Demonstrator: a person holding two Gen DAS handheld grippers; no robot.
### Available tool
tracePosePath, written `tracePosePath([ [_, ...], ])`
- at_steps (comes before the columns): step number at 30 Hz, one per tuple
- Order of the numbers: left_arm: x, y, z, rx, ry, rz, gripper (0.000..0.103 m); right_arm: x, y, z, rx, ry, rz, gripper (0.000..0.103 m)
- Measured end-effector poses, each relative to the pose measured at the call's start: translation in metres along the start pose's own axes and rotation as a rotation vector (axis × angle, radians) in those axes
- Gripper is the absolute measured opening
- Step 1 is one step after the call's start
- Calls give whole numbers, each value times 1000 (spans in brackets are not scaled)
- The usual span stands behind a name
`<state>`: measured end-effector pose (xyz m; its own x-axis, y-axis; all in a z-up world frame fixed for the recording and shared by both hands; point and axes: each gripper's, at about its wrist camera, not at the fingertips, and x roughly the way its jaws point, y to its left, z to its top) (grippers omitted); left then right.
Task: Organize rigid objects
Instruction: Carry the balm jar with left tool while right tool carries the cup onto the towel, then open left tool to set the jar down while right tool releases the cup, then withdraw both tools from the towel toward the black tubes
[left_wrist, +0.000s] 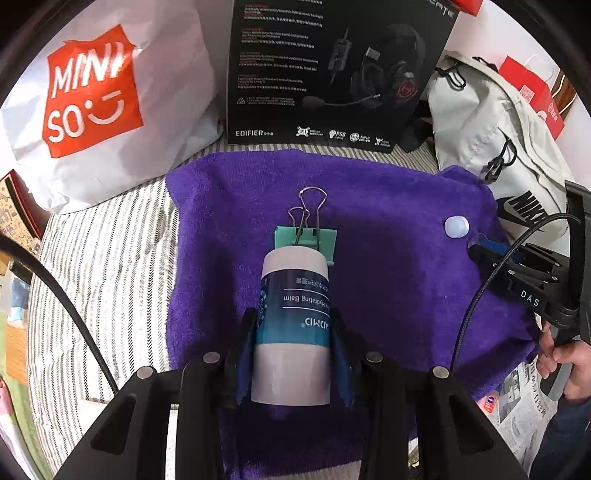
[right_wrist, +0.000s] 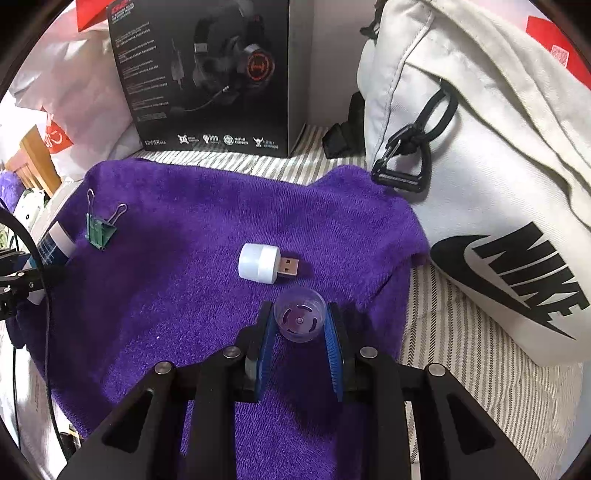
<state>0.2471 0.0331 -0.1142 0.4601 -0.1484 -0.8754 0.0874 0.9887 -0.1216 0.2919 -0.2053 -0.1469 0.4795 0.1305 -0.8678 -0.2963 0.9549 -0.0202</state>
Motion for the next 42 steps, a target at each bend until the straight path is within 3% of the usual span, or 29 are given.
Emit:
tracePosePath([
  [13, 16, -17, 0, 81, 15, 80, 35, 3, -2, -2, 11, 6, 16, 28],
  [19, 15, -18, -3, 85, 21, 71, 40, -3, -2, -5, -3, 27, 55, 42],
  [23, 12, -18, -10, 85, 29, 56, 52, -9, 0, -7, -3, 28, 54, 51],
  [27, 9, -19, -17, 89, 36, 74, 53, -19, -1, -11, 18, 24, 69, 53],
  [33, -8, -14, -26, 44, 36, 57, 53, -40, -7, -20, 44, 8, 65, 57],
  [42, -56, -26, -50, 57, -18, 64, 53, -81, -16, -44, 107, -15, 73, 57],
])
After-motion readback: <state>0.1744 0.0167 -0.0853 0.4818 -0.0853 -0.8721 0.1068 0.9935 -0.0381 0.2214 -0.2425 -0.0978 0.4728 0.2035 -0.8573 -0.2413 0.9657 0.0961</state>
